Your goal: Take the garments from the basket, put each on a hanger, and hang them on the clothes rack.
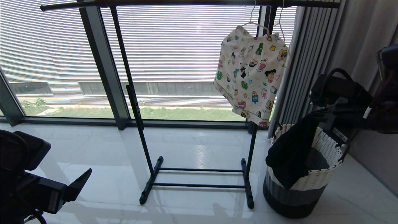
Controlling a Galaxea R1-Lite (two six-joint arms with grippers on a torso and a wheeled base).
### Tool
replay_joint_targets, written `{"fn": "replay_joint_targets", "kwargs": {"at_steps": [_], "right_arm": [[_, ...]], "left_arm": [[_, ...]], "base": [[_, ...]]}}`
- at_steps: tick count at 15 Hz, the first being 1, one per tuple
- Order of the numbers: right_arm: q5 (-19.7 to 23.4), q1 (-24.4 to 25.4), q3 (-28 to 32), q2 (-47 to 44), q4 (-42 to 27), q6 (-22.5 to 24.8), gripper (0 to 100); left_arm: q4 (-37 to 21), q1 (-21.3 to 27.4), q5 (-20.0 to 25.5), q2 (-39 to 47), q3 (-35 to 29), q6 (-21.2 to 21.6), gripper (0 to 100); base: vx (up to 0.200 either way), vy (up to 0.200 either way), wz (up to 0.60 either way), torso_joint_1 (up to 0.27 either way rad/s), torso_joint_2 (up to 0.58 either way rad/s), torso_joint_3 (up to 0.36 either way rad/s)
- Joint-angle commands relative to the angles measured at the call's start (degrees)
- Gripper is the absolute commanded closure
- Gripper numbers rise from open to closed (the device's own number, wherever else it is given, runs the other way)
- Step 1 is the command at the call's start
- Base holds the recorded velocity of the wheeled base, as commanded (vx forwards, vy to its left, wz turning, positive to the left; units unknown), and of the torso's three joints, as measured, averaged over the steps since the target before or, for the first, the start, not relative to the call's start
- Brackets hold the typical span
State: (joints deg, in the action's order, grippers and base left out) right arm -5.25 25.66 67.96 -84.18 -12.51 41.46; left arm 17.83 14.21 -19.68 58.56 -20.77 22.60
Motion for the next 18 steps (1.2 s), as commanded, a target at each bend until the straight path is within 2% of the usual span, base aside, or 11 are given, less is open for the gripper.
{"fn": "replay_joint_targets", "kwargs": {"at_steps": [1, 2, 3, 4, 5, 8, 10, 11, 13, 16, 18], "right_arm": [[0.07, 0.88, 1.73, -0.46, -0.68, -0.42, 100], [0.07, 2.20, 3.58, -0.90, -2.17, -2.00, 100], [0.24, 3.08, 4.81, -1.25, -3.22, -3.23, 100], [0.86, 6.16, 8.85, -2.84, -6.21, -6.74, 100], [2.97, 7.91, 12.55, -4.24, -8.15, -8.33, 100], [10.44, 10.81, 25.29, -9.95, -12.80, -8.59, 100], [12.29, 12.57, 32.58, -12.33, -15.35, -9.73, 100], [12.90, 14.07, 34.52, -12.50, -15.97, -11.93, 100], [12.64, 15.47, 34.78, -12.33, -16.50, -14.48, 100], [12.37, 15.65, 34.25, -12.59, -16.76, -14.48, 100], [12.11, 16.44, 33.02, -12.50, -16.94, -14.39, 100]], "left_arm": [[0.01, 4.24, 0.69, 0.24, -1.38, -1.24, 0], [0.01, 8.20, 2.36, 0.85, -3.05, -3.88, 0], [0.01, 10.13, 3.06, 1.64, -4.19, -5.37, 0], [0.01, 15.76, 3.42, 4.89, -7.97, -9.68, 0], [0.01, 19.89, 3.42, 7.44, -11.04, -12.41, 0], [0.01, 29.82, 3.50, 14.12, -18.25, -15.83, 0], [0.01, 34.74, 3.50, 17.81, -21.77, -18.38, 0], [0.01, 37.11, 3.59, 19.75, -24.14, -19.79, 0], [0.01, 39.57, 3.59, 23.17, -28.09, -20.84, 0], [0.09, 42.56, 3.68, 27.48, -31.79, -21.46, 0], [0.71, 44.32, 3.68, 29.77, -33.37, -24.80, 0]], "base": [[0.000, 0.000, 0.00, 0.000, 0.00, 0.000], [0.000, 0.000, 0.00, 0.000, 0.00, 0.000], [0.000, 0.000, 0.00, 0.000, 0.00, 0.000], [0.000, 0.000, 0.00, 0.000, 0.00, 0.000], [0.000, 0.000, 0.00, 0.000, 0.00, 0.000], [0.000, 0.000, 0.00, 0.000, 0.00, 0.000], [0.000, 0.000, 0.00, 0.000, 0.00, 0.000], [0.000, 0.000, 0.00, 0.000, 0.00, 0.000], [0.000, 0.000, 0.00, 0.000, 0.00, 0.000], [0.000, 0.000, 0.00, 0.000, 0.00, 0.000], [0.000, 0.000, 0.00, 0.000, 0.00, 0.000]]}}
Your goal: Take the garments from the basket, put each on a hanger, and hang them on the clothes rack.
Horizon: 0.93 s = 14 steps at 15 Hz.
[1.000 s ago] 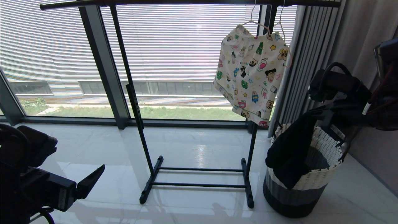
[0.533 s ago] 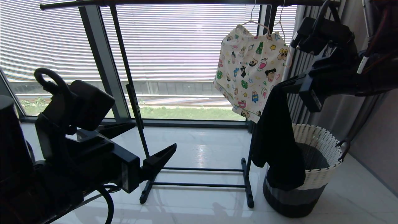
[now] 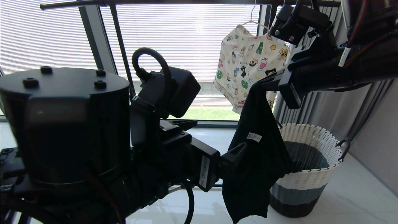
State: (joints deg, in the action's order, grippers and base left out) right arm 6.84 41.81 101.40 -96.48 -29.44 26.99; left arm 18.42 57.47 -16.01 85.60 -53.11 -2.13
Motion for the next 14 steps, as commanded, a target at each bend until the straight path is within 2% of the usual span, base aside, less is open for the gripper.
{"fn": "replay_joint_targets", "kwargs": {"at_steps": [1, 4, 6, 8, 10, 14], "right_arm": [[-0.42, 1.52, -1.91, 0.24, 0.08, 0.08, 100], [-0.34, 3.98, -3.49, 0.68, 0.17, -0.01, 100], [-0.16, 4.77, -3.67, 0.59, 0.17, -0.10, 100], [0.02, 5.38, -3.67, 0.41, 0.17, -0.10, 100], [0.28, 5.56, -3.67, 0.32, 0.26, -0.10, 100], [0.46, 6.26, -3.67, 0.32, 0.26, -0.18, 100]], "left_arm": [[0.83, 1.07, 0.01, 5.01, -1.82, -1.82, 0], [2.06, 0.72, 0.01, 8.79, -2.61, -4.81, 0], [2.06, -0.69, 0.01, 10.64, -2.43, -5.16, 0], [2.06, -5.00, 0.19, 13.19, -2.26, -5.07, 0], [2.06, -8.16, 2.47, 14.15, -1.82, -4.99, 0], [2.06, -8.69, 6.16, 16.70, -0.76, -4.99, 0]], "base": [[0.000, 0.000, 0.00, 0.000, 0.00, 0.000], [0.000, 0.000, 0.00, 0.000, 0.00, 0.000], [0.000, 0.000, 0.00, 0.000, 0.00, 0.000], [0.000, 0.000, 0.00, 0.000, 0.00, 0.000], [0.000, 0.000, 0.00, 0.000, 0.00, 0.000], [0.000, 0.000, 0.00, 0.000, 0.00, 0.000]]}}
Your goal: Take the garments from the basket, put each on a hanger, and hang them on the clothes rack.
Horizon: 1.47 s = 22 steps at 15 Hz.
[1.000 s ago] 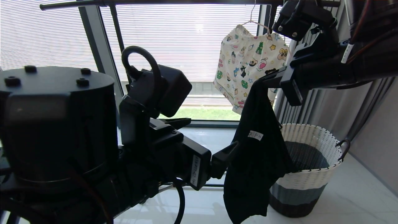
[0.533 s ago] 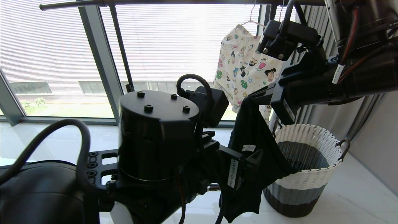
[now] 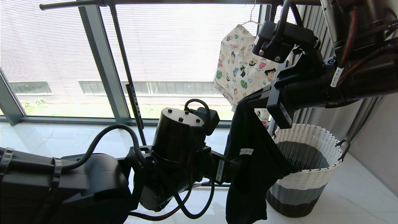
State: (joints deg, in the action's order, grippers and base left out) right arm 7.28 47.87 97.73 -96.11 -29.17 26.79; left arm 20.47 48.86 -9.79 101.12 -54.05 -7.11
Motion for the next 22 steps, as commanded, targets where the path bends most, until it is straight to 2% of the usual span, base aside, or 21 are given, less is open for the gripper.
{"fn": "replay_joint_targets", "kwargs": {"at_steps": [1, 5, 10, 17, 18, 20, 22], "right_arm": [[0.02, 0.20, 0.00, 0.05, -0.01, 0.01, 100], [0.02, 1.96, 0.18, 0.40, -0.01, 0.01, 100], [0.02, 2.31, 0.35, 1.01, -0.01, 0.01, 100], [0.02, 2.31, 0.35, 1.01, -0.01, 0.01, 100], [-0.07, 2.31, 0.27, 1.01, -0.01, 0.01, 100], [-0.42, 2.31, 0.09, 0.93, -0.01, 0.01, 100], [-0.60, 2.14, 0.00, 0.22, 0.17, -0.08, 100]], "left_arm": [[0.01, -0.08, 0.56, 1.54, 0.26, 0.08, 0], [2.30, -1.40, 0.30, 4.88, 0.53, -0.19, 0], [2.38, -2.01, -1.64, 4.08, 8.00, -0.19, 0], [2.47, -3.95, -3.39, 2.68, 8.61, -0.19, 0], [2.47, -3.86, -3.39, 2.06, 8.70, -0.19, 100], [2.38, -3.95, -4.27, 1.10, 9.49, -0.10, 100], [2.38, -3.86, -11.30, -0.40, 12.04, 0.08, 100]], "base": [[0.000, 0.000, 0.00, 0.000, 0.00, 0.000], [0.000, 0.000, 0.00, 0.000, 0.00, 0.000], [0.000, 0.000, 0.00, 0.000, 0.00, 0.000], [0.000, 0.000, 0.00, 0.000, 0.00, 0.000], [0.000, 0.000, 0.00, 0.000, 0.00, 0.000], [0.000, 0.000, 0.00, 0.000, 0.00, 0.000], [0.000, 0.000, 0.00, 0.000, 0.00, 0.000]]}}
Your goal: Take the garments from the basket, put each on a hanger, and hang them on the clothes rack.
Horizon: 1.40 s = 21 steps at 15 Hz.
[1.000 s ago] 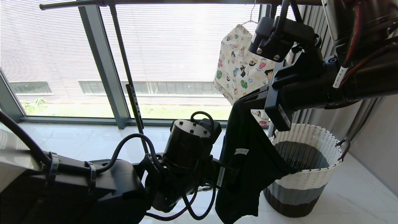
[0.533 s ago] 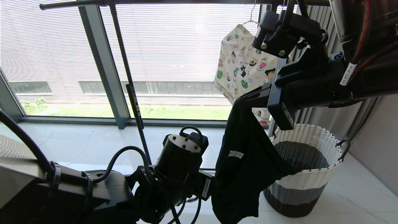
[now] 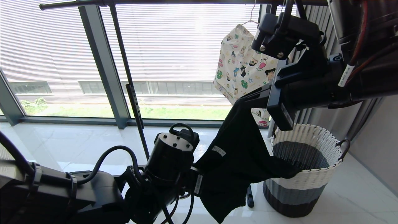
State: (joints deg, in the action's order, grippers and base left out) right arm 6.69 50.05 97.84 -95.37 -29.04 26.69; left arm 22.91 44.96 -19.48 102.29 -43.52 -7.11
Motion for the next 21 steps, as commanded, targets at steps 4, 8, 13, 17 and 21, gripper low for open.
{"fn": "replay_joint_targets", "kwargs": {"at_steps": [4, 8, 13, 17, 21], "right_arm": [[-0.01, -0.13, -0.63, -1.84, 0.12, -2.34, 100], [0.07, 1.27, -0.99, -3.25, 4.16, -2.43, 100], [-3.62, 1.36, -1.87, -3.07, 8.12, -2.34, 100], [-5.29, -1.98, -8.63, 4.14, 7.94, -2.34, 100], [-5.99, -7.08, -10.83, 10.46, 5.75, -2.25, 100]], "left_arm": [[-0.05, 0.13, -5.48, -13.08, 12.32, 2.10, 100], [-2.78, -6.02, -4.69, -25.83, 8.72, 9.83, 100], [-28.00, -7.61, -1.70, -32.33, -9.65, 10.97, 100], [-29.94, -7.52, 2.78, -31.28, -14.66, 19.15, 100], [-29.67, -2.07, 6.03, -26.18, -23.36, 20.20, 100]], "base": [[0.000, 0.000, 0.00, 0.000, 0.00, 0.000], [0.000, 0.000, 0.00, 0.000, 0.00, 0.000], [0.000, 0.000, 0.00, 0.000, 0.00, 0.000], [0.000, 0.000, 0.00, 0.000, 0.00, 0.000], [0.000, 0.000, 0.00, 0.000, 0.00, 0.000]]}}
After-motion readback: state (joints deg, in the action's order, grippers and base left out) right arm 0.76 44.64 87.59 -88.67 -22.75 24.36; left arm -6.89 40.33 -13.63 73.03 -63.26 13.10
